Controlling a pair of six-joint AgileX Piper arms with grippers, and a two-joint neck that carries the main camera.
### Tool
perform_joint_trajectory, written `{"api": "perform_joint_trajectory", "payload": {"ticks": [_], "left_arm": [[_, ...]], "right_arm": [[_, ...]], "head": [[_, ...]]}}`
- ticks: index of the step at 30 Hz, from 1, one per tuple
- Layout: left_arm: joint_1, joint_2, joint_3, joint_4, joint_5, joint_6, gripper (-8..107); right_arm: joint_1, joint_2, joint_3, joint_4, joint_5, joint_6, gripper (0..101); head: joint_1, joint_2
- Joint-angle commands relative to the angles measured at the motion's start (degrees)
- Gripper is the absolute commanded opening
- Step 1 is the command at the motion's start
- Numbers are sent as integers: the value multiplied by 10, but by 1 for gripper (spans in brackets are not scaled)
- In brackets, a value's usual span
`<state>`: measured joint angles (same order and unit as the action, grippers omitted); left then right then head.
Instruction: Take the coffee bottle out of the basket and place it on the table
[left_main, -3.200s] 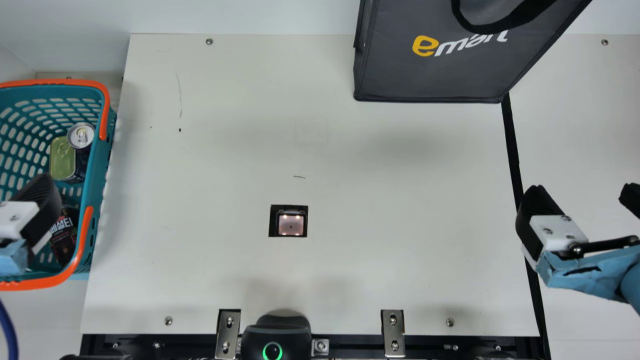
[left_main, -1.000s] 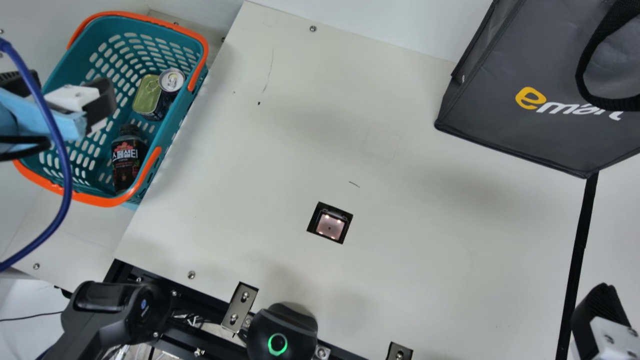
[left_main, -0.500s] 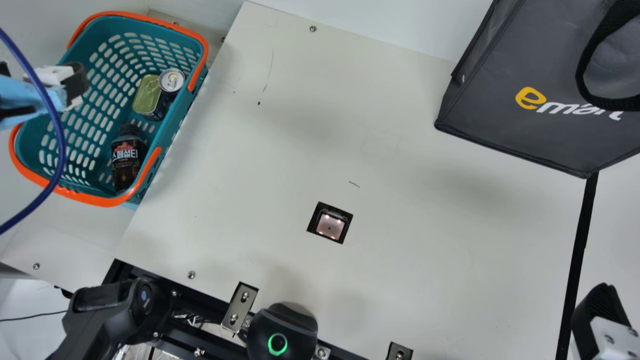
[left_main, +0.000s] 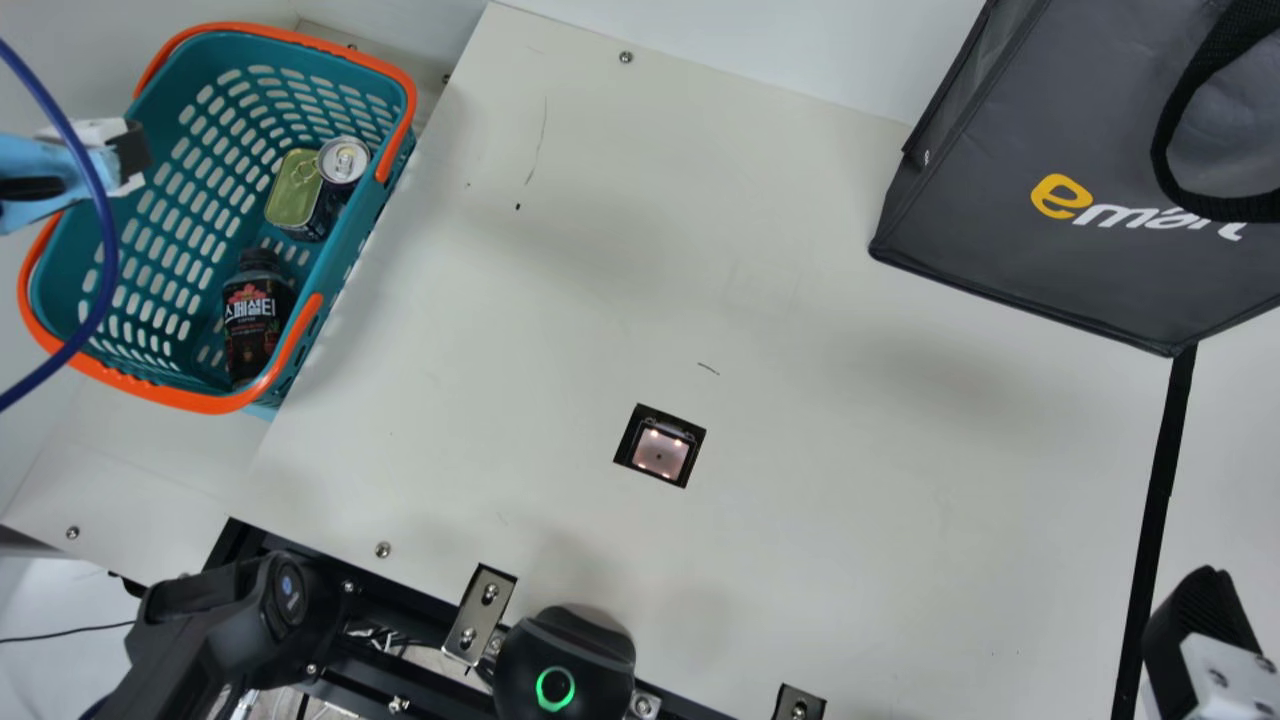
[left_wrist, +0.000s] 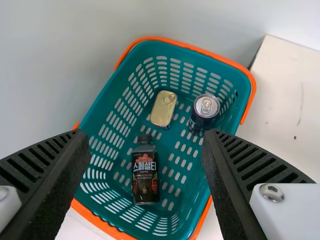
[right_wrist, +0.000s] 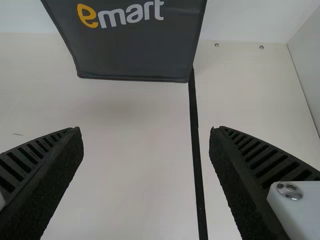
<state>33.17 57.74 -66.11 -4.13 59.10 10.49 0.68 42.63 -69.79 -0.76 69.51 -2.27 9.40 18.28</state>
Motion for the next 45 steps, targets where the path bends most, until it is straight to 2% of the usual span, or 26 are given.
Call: {"api": "perform_joint_trajectory", "payload": {"ticks": [1, 16, 45], "left_arm": [[-1, 6, 4, 6, -4, -8, 90], [12, 74, 35, 19, -56, -27, 90], [89, 208, 71, -48, -160, 75, 90]], "right_arm": [[0, 0, 0, 0, 0, 0, 91], [0, 0, 0, 0, 0, 0, 91], [0, 0, 0, 0, 0, 0, 91]], "head": [[-15, 1], [-15, 1], [-15, 1]]}}
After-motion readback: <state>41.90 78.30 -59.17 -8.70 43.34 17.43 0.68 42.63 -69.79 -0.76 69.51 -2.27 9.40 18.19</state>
